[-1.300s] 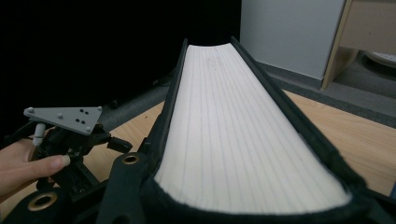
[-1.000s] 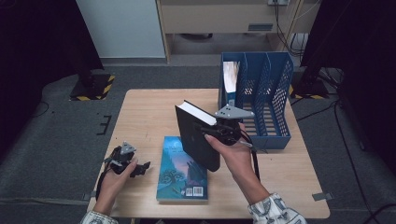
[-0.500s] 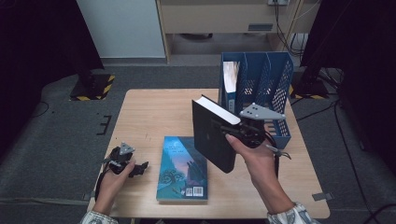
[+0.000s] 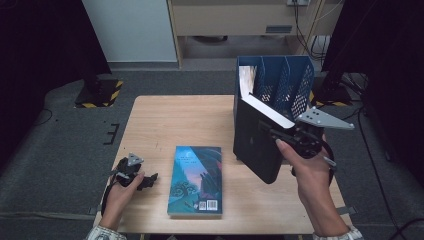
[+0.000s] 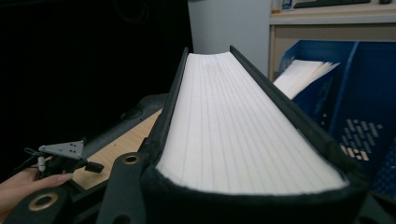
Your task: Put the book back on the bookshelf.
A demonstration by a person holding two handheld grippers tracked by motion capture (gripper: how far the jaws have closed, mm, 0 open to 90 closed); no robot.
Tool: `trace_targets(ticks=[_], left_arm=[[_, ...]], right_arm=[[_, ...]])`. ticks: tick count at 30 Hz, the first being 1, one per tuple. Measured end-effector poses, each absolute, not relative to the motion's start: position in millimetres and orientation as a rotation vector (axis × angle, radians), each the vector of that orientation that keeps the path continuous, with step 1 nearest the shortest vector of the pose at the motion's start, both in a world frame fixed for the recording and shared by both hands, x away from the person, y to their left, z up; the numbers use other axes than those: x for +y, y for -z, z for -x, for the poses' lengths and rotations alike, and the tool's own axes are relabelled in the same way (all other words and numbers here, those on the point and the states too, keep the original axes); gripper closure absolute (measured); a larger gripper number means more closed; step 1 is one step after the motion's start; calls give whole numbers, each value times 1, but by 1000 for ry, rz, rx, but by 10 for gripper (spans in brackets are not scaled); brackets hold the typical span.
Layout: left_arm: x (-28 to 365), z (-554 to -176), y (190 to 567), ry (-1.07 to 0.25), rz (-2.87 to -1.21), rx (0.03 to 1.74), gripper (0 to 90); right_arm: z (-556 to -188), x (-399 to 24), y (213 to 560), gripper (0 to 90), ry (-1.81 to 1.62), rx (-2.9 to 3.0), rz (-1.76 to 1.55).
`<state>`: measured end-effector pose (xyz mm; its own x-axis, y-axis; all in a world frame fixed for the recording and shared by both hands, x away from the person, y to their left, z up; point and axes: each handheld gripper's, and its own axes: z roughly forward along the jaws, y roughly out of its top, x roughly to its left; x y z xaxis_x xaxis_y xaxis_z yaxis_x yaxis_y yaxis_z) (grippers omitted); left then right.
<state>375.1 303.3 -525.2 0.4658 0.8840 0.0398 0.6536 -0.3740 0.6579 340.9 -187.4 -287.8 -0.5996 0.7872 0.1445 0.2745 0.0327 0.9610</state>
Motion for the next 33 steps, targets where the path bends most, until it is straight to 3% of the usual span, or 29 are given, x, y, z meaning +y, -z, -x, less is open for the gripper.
trace_targets(ticks=[11,33], left_arm=[[302,-375,528,-519,-2158,1269,74],[304,-373,535,-519,-2091,1271,11]], right_arm=[[-342,-217,280,529,-1543,1819,-1126],[-384,-260,279,530,-1399,1717,-1281]])
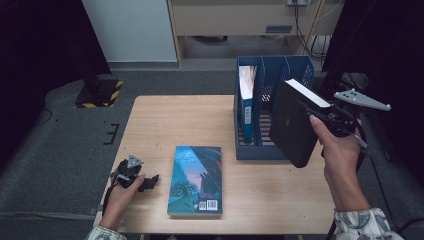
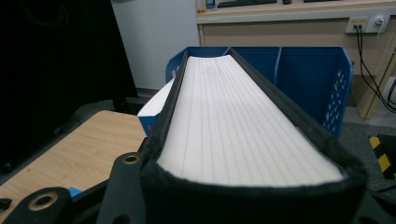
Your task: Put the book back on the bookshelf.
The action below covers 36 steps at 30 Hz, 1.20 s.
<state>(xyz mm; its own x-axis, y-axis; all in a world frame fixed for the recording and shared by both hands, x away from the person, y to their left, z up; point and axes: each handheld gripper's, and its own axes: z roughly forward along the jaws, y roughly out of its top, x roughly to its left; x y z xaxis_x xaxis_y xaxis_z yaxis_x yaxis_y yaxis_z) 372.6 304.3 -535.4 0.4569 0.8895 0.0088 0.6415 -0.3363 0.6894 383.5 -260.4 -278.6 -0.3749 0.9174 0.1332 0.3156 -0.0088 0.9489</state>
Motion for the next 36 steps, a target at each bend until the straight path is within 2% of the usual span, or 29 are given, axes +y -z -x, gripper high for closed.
trace_targets(ticks=[29,36], left_arm=[[304,-372,537,-523,-2084,1260,0],[304,-372,537,-523,-2084,1257,0]], right_arm=[[-410,-294,276,530,-1306,1644,-1359],[-429,-298,278,530,-1282,1624,-1383]])
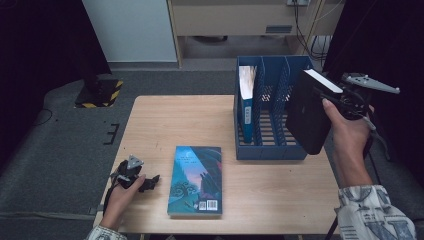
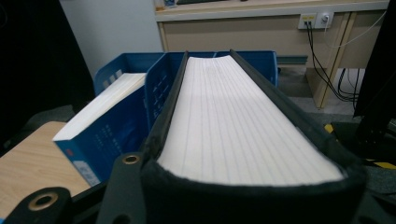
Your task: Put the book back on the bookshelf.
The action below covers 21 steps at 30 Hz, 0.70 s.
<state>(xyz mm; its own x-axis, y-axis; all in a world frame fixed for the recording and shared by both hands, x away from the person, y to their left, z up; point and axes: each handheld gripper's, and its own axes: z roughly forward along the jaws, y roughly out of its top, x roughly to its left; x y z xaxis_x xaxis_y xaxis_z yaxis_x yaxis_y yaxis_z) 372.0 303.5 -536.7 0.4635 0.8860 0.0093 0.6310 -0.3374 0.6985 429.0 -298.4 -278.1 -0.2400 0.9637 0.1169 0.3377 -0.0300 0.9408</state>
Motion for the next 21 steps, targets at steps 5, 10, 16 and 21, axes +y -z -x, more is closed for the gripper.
trace_targets(ticks=[5,10,16,21], left_arm=[[303,-372,537,-521,-2090,1250,0],[303,-372,537,-519,-2090,1249,0],[303,-372,537,-518,-2092,1246,0],[302,-372,537,-517,-2092,1244,0]], right_arm=[[-443,-299,284,530,-1277,1612,-1381],[-464,-297,288,530,-1257,1598,-1393],[-482,-301,298,530,-1235,1573,-1396],[-495,-301,306,530,-1213,1566,-1409]])
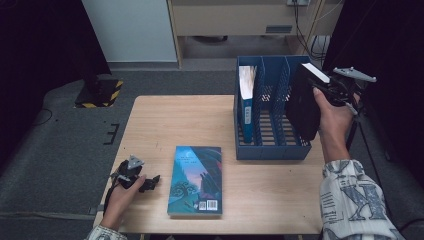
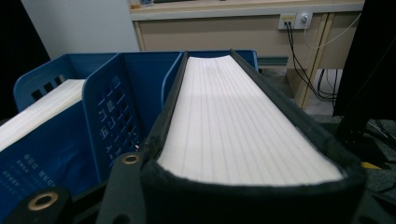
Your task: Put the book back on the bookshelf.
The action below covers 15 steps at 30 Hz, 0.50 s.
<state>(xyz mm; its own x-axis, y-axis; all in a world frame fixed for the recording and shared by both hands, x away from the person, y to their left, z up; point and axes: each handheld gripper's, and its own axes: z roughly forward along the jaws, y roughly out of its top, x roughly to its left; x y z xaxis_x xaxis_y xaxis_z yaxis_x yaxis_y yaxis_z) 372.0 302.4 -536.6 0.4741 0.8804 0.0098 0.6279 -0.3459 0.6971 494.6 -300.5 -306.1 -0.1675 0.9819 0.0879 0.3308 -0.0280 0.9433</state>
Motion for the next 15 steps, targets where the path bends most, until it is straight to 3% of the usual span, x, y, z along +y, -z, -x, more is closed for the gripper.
trace_targets(ticks=[15], left_arm=[[302,-372,537,-517,-2093,1242,0]], right_arm=[[-526,-294,333,530,-1177,1554,-1449]])
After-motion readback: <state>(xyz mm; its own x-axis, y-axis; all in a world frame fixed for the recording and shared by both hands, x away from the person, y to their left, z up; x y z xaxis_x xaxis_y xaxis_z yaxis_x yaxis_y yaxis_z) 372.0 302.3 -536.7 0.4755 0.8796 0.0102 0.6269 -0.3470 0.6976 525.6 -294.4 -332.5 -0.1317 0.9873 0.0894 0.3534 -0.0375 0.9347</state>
